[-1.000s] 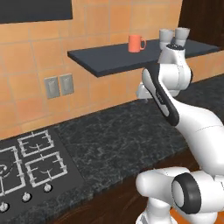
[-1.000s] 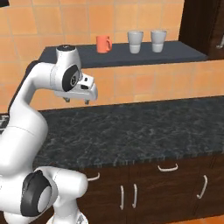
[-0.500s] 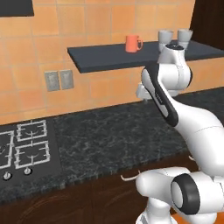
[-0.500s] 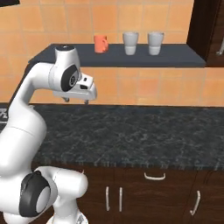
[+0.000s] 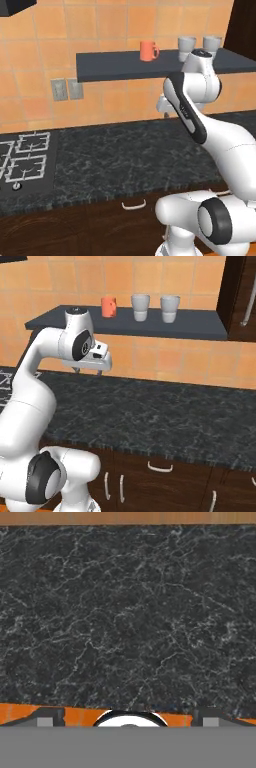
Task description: Gather all objects into one cabinet and sort the glasses and bowls to opposite sides.
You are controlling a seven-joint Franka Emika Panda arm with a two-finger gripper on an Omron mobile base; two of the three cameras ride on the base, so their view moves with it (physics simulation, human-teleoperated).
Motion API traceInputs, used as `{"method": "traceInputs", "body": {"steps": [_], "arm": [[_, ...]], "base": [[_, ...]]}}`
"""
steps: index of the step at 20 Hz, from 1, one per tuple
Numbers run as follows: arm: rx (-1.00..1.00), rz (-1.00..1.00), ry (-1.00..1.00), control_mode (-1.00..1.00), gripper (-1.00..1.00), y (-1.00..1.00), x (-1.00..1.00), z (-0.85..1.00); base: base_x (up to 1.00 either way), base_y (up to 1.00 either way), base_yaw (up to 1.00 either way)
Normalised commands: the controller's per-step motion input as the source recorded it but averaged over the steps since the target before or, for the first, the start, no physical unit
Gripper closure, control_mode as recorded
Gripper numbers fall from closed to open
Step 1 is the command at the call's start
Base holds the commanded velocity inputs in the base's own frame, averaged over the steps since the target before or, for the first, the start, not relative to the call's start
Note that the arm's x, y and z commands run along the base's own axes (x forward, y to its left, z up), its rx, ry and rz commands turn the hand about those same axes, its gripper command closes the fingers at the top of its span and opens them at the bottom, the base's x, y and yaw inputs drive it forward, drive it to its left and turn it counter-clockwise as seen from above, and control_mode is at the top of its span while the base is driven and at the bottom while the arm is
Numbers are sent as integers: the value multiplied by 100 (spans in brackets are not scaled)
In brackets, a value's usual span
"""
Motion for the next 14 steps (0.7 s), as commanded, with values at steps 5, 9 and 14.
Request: {"method": "traceInputs", "body": {"steps": [5, 9, 14], "arm": [[0, 0, 0, 100, -100, 0, 0, 0], [0, 0, 0, 100, -100, 0, 0, 0], [0, 0, 0, 100, -100, 0, 0, 0]], "base": [[95, 27, 22], [97, -35, 1], [57, -51, 0]]}}
